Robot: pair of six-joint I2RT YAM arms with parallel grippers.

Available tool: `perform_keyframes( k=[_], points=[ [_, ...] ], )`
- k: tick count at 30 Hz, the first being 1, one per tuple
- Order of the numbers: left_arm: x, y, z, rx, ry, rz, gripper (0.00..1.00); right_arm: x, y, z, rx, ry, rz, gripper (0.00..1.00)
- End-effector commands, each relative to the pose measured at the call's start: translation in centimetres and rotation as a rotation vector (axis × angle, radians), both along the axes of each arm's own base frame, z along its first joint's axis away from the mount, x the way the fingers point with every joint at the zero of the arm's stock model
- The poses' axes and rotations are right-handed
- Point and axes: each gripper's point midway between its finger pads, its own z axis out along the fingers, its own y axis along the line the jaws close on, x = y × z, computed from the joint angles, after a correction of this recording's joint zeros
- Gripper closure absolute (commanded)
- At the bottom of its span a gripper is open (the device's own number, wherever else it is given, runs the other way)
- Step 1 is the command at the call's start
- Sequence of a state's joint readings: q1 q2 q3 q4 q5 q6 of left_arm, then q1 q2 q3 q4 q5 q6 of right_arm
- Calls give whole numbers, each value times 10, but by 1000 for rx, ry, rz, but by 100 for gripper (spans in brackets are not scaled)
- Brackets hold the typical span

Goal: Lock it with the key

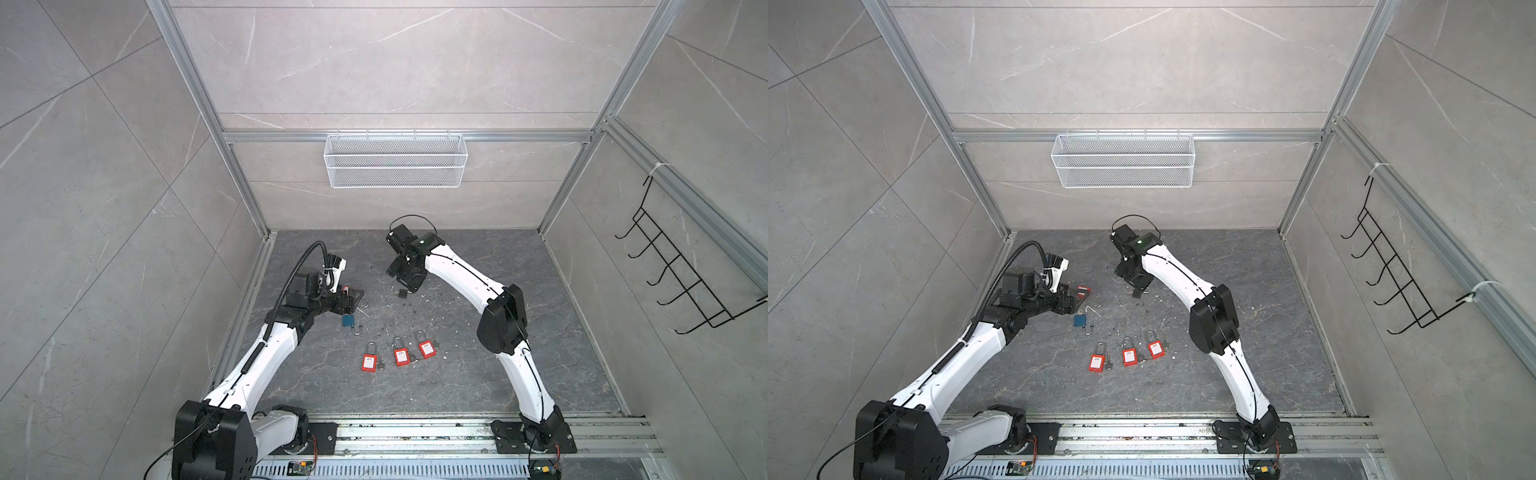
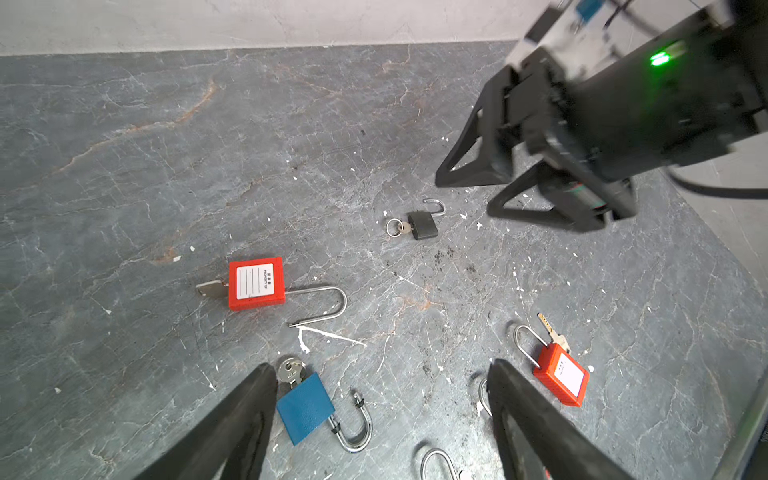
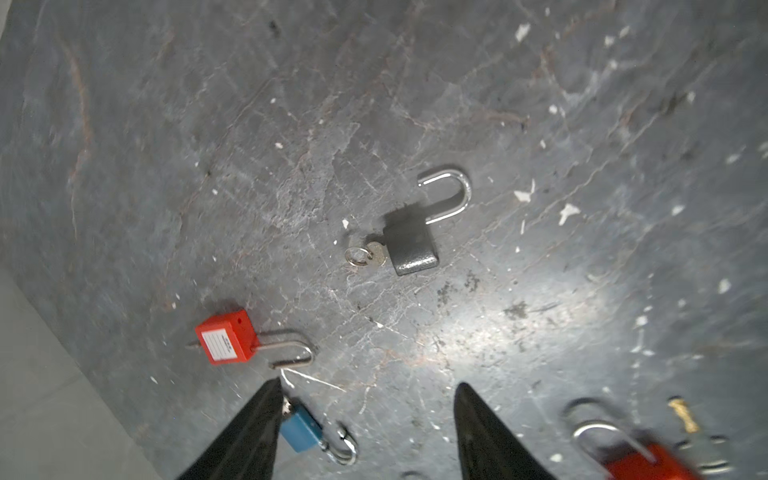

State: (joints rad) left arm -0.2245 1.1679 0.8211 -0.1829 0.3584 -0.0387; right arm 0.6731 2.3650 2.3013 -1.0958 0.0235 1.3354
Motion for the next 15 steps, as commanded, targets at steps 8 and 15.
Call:
perform_keyframes(
  k=[8,15],
  points=[
    [1,3,12,7,-44,8,19,-2,5,-49,82,181,-488,34],
    [-7,4,5,20,-35,-8,19,4,1,-61,60,194,-572,34]
  ],
)
